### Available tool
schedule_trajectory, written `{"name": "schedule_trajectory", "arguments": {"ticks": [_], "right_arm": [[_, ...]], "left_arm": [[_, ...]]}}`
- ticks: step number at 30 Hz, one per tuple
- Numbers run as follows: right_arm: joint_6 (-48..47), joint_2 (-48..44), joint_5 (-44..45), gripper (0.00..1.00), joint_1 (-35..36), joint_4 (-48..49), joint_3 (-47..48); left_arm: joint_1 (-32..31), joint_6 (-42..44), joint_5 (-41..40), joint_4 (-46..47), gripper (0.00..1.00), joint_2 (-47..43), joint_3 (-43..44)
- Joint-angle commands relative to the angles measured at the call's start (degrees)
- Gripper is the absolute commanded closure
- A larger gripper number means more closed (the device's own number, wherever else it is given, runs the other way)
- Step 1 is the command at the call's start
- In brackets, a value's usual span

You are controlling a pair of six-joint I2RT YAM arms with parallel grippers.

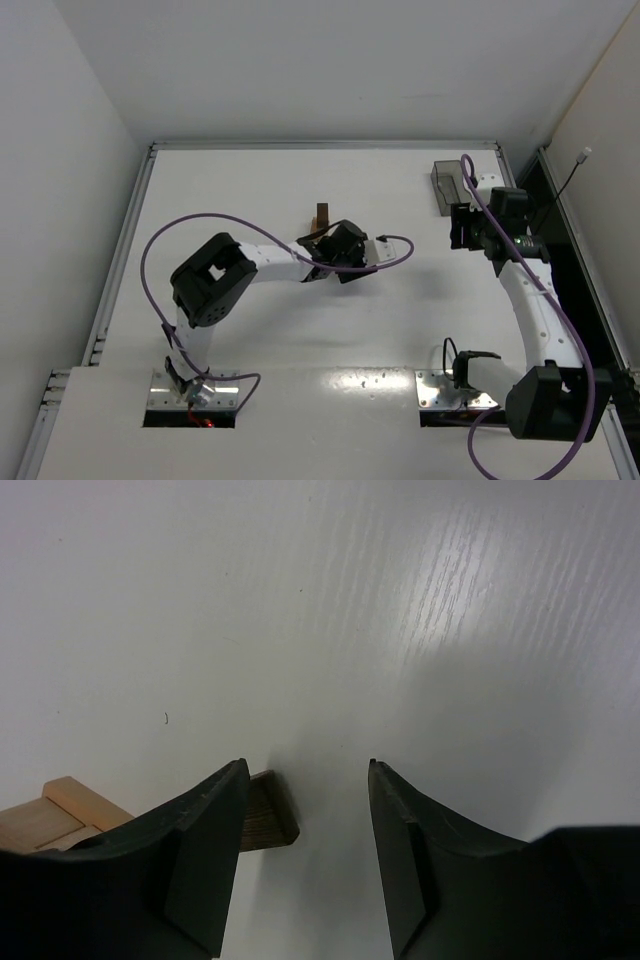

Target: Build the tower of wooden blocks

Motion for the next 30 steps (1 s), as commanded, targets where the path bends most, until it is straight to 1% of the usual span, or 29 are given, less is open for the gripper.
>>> {"name": "schedule_trajectory", "arguments": {"ticks": [1,7,9,11,19,20,22,23,25,29,30], "right_arm": [[0.8,-0.5,-0.4,0.44,-0.3,2.8,0.0],[0.8,0.0,-0.4,0.44,-0.3,2.8,0.0],[0.8,0.0,-0.4,0.44,-0.3,2.8,0.0],[0.8,0.6,-0.4,0.44,-0.3,2.8,0.5],[0.8,1.1,-0.9,0.44,-0.3,2.8,1.1],[0.8,1.1,-0.9,0.44,-0.3,2.8,1.1],[0.8,1.1,-0.9,0.44,-0.3,2.8,1.1],[0.8,1.1,-0.9,0.44,-0.3,2.8,1.1],[0.8,1.1,-0.9,0.44,-0.3,2.8,1.1],[0.8,1.1,-0.9,0.44,-0.3,2.8,1.1],[0.8,1.1,-0.9,0.44,-0.3,2.8,1.1]], "left_arm": [[1.1,-1.3,-0.2,0.4,0.53,0.6,2.2],[2.3,-2.5,-0.7,-0.1,0.57,1.3,2.2],[2.8,-3.1,-0.7,-0.1,0.57,1.8,2.7],[3.3,-3.1,-0.7,-0.7,0.6,1.8,2.7],[3.9,-4.2,-0.7,-1.8,0.62,2.3,2.7],[3.9,-4.2,-0.7,-1.8,0.65,1.8,2.2],[3.9,-4.2,-0.7,-1.8,0.66,1.8,2.2],[3.9,-4.2,-0.7,-1.8,0.71,1.8,2.2],[3.9,-4.2,-0.2,-2.4,0.74,1.8,2.2],[3.9,-4.2,0.4,-3.7,0.87,1.8,2.2],[3.9,-4.2,0.9,-3.7,0.92,1.8,2.2]]}}
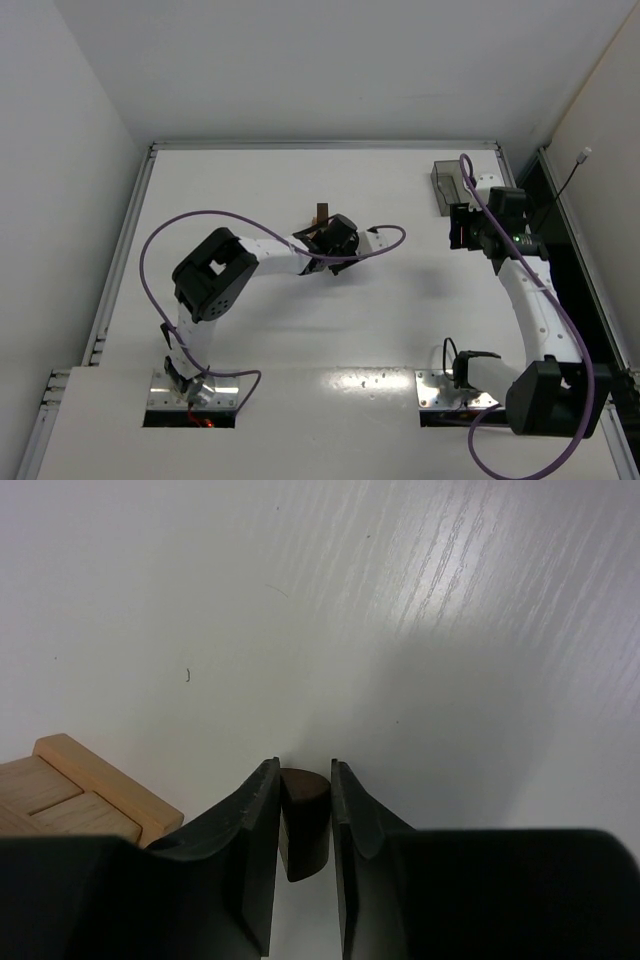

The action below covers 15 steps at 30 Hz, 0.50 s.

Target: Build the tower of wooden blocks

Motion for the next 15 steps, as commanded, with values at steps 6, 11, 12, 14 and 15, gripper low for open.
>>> {"name": "schedule_trajectory", "arguments": {"ticks": [6,11,12,14,15], "right_arm": [[0.8,-0.5,-0.8,0.44,-0.3,2.7,1.1],[0.8,-1.8,-1.4,0.44,-0.3,2.0,1.1],[0.8,-2.4,-1.4,0.44,-0.3,2.0,0.5],[0.8,-3.0,-1.4,0.44,-0.3,1.4,0.5],[0.8,-3.5,-1.9,0.44,-0.3,1.4,0.0]], "left_arm": [[0.6,-3.0,3.2,-4.0,1.0,-2.2,1.6],[0.6,-4.7,6.8,-5.9,1.0,-6.3,0.5],[0.6,-6.1,7.6,-6.8,1.0,-8.0,0.5],[0.0,-8.8,12.4,-9.5,1.0,-9.6,1.5],[0.0,-10.2,14.3,-10.5,1.0,-10.4,2.6]]}}
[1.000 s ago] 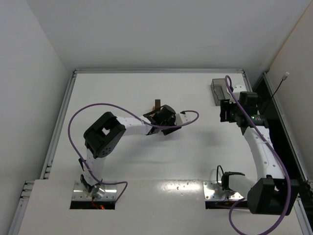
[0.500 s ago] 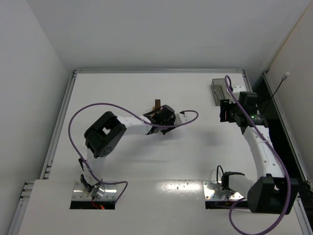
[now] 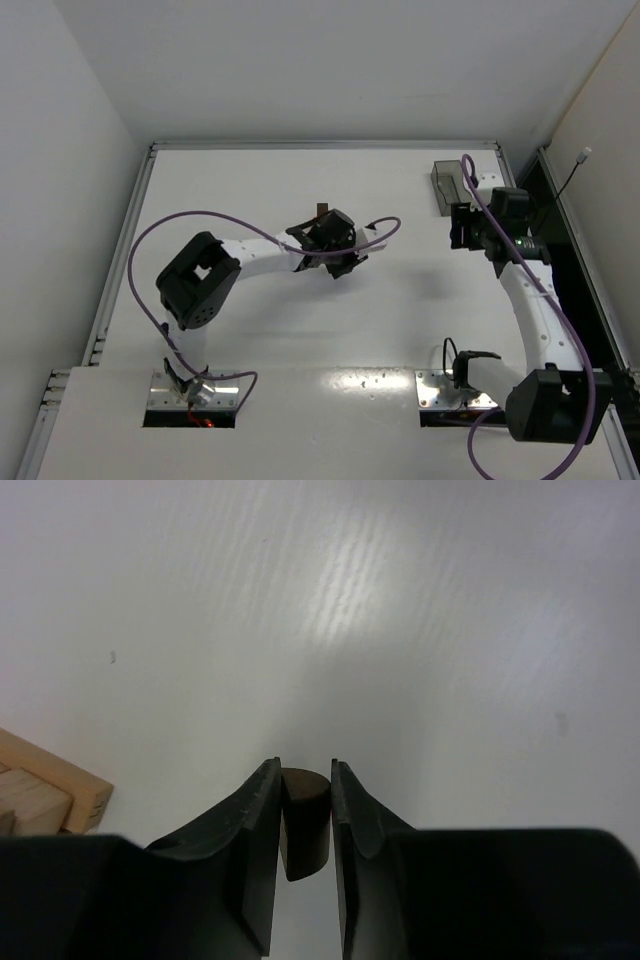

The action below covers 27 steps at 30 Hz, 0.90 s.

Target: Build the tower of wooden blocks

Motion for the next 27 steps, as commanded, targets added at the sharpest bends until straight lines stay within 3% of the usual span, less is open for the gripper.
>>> {"name": "schedule_trajectory", "arguments": {"ticks": [1,7,11,16,23,27], "right_arm": [[0.8,-2.8,-2.1,0.44,-0.3,1.5,0.0],[0.8,-4.5,-3.9,0.44,-0.3,1.5,-1.0],[-0.7,-7.0,-9.0,0.42,0.4,1.5,-1.0],[-7.3,-15.5,-23.1,0.33,0.4,7.2,-4.6],[-14.6,-18.3,-40.6,0.27,3.1,5.0,-5.3],[-14.1,-21.4,-39.7,0.27,9.2,9.2,-7.4]], "left_arm": [[0.0,-5.8,11.9,-5.2,1.0,-7.1,3.1],[0.6,-20.8,30.8,-9.6,1.0,-9.0,6.6],[2.6,-32.0,37.9,-4.3,1.0,-12.2,5.3],[6.8,-48.1,47.7,5.9,1.0,-14.9,4.1],[14.4,-65.4,51.0,22.7,1.0,-17.3,2.0],[16.5,-72.1,51.5,29.1,1.0,-17.3,1.4]]}}
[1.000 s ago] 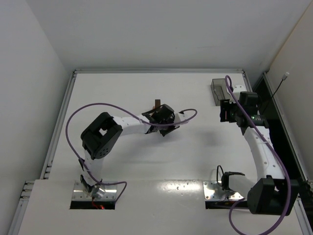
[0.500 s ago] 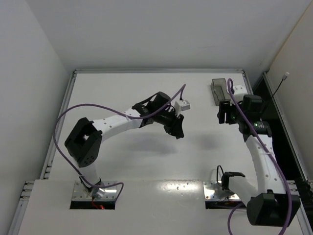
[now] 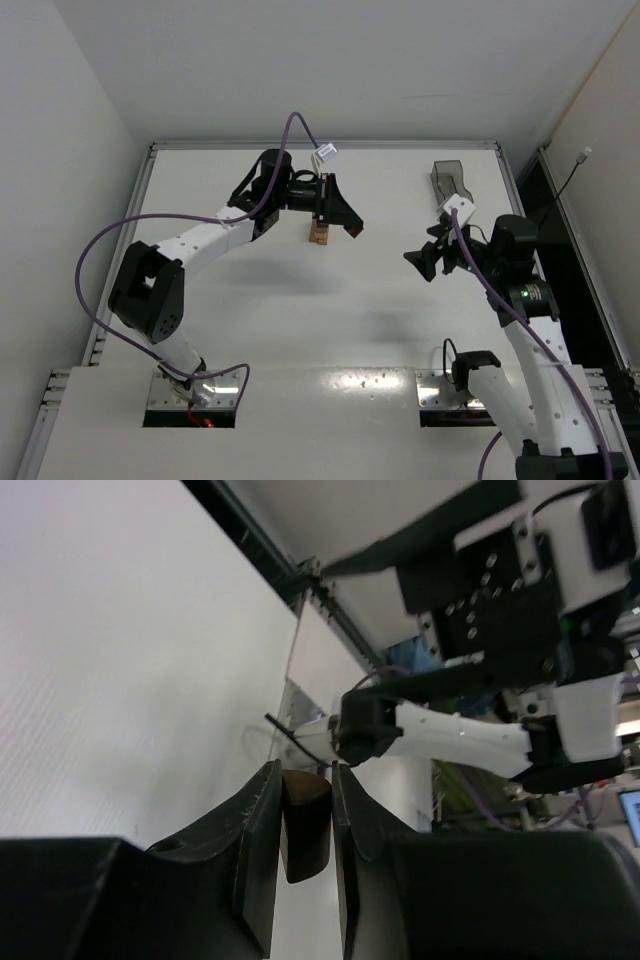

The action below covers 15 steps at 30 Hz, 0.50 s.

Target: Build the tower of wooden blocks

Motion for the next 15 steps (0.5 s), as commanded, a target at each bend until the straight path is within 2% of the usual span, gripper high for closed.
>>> {"name": "schedule_trajectory", "arguments": {"ticks": [1,5,8,13,15], "right_arm": [[-3.6,-2.9,-4.8,0.27,4.9,6.4,-1.6],[-7.1,-2.9,1.0,0.31,15.0,10.0,-3.5],[-8.5,-2.9,5.5,0.39,21.3,15.7,-5.3],[-8.3,-1.0,12.1,0.41,26.8,25.7,-7.2],[-8.3,-0.4,16.3,0.44,29.5,31.8,-8.0]], "left_arm": [[2.0,-12.1,3.3,12.1,1.0,-3.2,-0.8],[3.3,-19.3,4.5,18.5,1.0,-3.2,-1.5],[3.8,-24.2,5.1,24.0,1.0,-3.2,-2.9],[3.8,-28.4,5.7,29.5,1.0,-4.4,-4.7],[3.8,-32.0,5.7,32.4,1.0,-5.0,-6.7]]}}
